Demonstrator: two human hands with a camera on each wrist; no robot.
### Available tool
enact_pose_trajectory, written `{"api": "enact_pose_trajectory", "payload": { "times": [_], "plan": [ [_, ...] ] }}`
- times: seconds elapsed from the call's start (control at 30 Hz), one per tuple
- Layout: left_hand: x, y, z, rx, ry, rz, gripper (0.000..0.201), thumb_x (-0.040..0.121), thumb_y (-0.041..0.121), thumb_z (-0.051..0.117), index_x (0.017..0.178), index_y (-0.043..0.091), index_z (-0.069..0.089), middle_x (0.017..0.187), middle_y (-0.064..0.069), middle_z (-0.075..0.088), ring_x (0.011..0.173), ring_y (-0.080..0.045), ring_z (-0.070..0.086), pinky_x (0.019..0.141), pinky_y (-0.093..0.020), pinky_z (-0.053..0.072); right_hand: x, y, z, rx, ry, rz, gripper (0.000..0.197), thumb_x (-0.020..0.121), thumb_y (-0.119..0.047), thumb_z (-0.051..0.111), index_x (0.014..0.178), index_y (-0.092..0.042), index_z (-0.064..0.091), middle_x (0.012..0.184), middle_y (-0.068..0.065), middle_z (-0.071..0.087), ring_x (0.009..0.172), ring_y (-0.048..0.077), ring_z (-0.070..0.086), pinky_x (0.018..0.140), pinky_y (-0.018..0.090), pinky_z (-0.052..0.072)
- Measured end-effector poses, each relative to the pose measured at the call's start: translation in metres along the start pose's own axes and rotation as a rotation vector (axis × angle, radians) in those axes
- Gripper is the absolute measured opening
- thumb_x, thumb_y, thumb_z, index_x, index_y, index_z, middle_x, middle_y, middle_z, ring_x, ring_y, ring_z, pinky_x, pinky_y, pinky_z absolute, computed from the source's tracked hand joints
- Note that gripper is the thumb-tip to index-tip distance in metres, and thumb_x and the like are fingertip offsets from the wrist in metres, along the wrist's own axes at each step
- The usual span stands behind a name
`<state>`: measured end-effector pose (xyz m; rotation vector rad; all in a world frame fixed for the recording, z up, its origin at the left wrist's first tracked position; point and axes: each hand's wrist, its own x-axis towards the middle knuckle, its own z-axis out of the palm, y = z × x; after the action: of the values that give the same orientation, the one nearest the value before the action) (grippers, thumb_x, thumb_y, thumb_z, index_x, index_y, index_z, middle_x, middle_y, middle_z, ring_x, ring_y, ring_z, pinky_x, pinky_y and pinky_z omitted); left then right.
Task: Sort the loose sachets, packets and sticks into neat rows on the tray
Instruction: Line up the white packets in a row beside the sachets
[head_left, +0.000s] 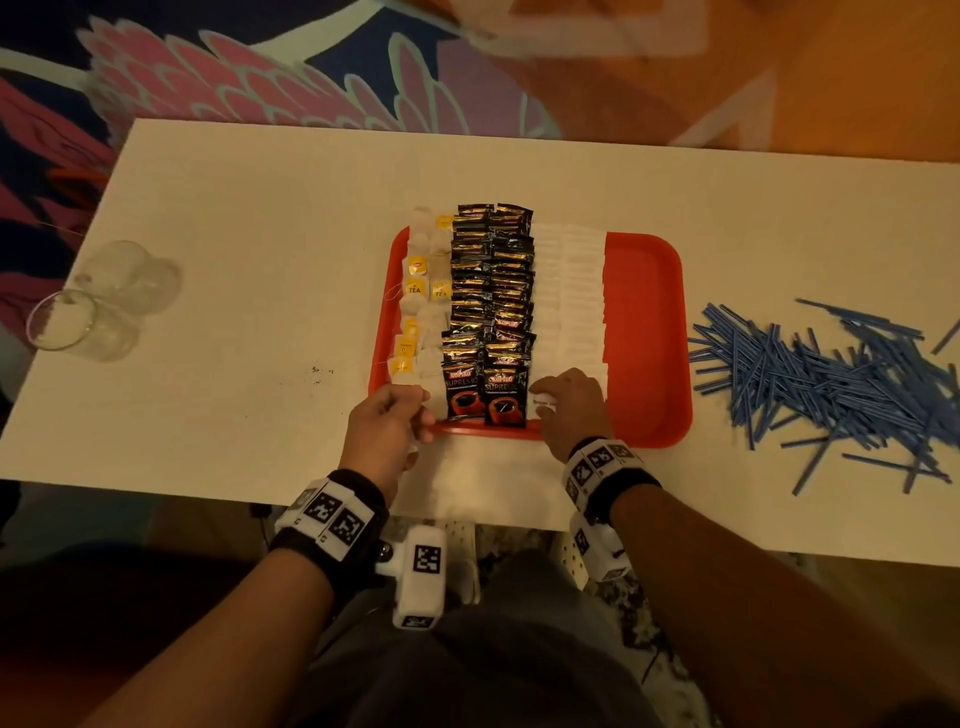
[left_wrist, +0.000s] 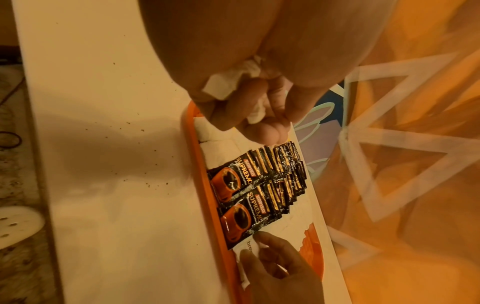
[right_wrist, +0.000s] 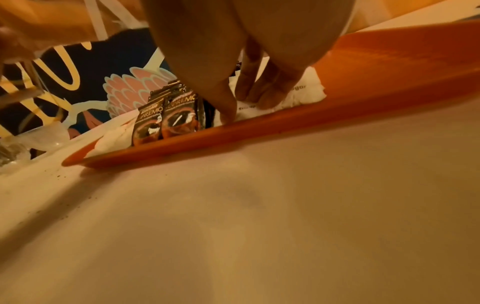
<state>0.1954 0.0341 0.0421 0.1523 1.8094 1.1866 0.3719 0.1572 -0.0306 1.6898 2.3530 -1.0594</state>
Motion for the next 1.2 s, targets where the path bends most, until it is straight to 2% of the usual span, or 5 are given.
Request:
{"api": "enact_pose_trajectory", "payload": {
  "times": [0.3, 0.43, 0.67, 0.9, 1.2],
  "plan": [
    [-0.016, 0.009, 0.024, -0.168, -0.15, -0.112, 0.045, 0.104, 0.049, 0.034, 0.108, 0.011, 0.058, 0.086, -0.012, 0.07, 0.063, -0.019, 0.065, 0.033, -0.016, 0.026, -0.022, 0.004, -0.017, 0.265, 0.197, -0.012, 0.023, 0.088, -0.017, 0.069, 0.11, -0.02, 0.065, 0.107, -0.002, 0.061, 0.097, 0.011, 0.055, 0.089, 0.029, 0.048],
    [-0.035, 0.02, 0.053, -0.196, -0.218, -0.099, 0.058, 0.099, 0.061, 0.026, 0.122, 0.015, 0.053, 0.116, -0.013, 0.067, 0.085, -0.031, 0.073, 0.031, -0.015, 0.026, -0.037, -0.003, -0.04, 0.443, 0.114, 0.002, 0.007, 0.088, -0.025, 0.07, 0.092, -0.019, 0.068, 0.087, -0.009, 0.064, 0.081, 0.005, 0.058, 0.076, 0.024, 0.048],
    [-0.052, 0.032, 0.102, -0.063, -0.326, -0.016, 0.067, 0.095, 0.069, 0.023, 0.132, 0.022, 0.054, 0.128, -0.001, 0.062, 0.064, -0.013, 0.057, 0.036, -0.019, 0.028, -0.066, -0.015, -0.084, 0.699, -0.156, -0.025, 0.016, 0.081, -0.034, 0.079, 0.079, -0.019, 0.075, 0.079, -0.008, 0.072, 0.079, 0.005, 0.065, 0.074, 0.023, 0.052],
    [-0.059, 0.027, 0.127, 0.058, -0.391, 0.12, 0.017, 0.099, 0.026, 0.058, 0.104, 0.014, 0.069, 0.101, -0.007, 0.068, 0.099, -0.029, 0.065, 0.087, -0.049, 0.057, -0.072, 0.001, -0.117, 0.872, -0.033, 0.077, 0.009, 0.088, -0.015, 0.071, 0.084, -0.018, 0.063, 0.084, 0.009, 0.069, 0.073, 0.018, 0.063, 0.066, 0.036, 0.056],
    [-0.068, 0.024, 0.146, -0.17, -0.249, 0.109, 0.009, 0.09, 0.011, 0.069, 0.097, 0.006, 0.071, 0.094, -0.012, 0.073, 0.085, -0.024, 0.069, 0.075, -0.037, 0.055, -0.084, 0.021, -0.124, 0.911, -0.011, 0.021, 0.03, 0.08, -0.011, 0.08, 0.103, 0.002, 0.066, 0.087, 0.017, 0.073, 0.061, 0.01, 0.065, 0.057, 0.021, 0.05]
  ]
}}
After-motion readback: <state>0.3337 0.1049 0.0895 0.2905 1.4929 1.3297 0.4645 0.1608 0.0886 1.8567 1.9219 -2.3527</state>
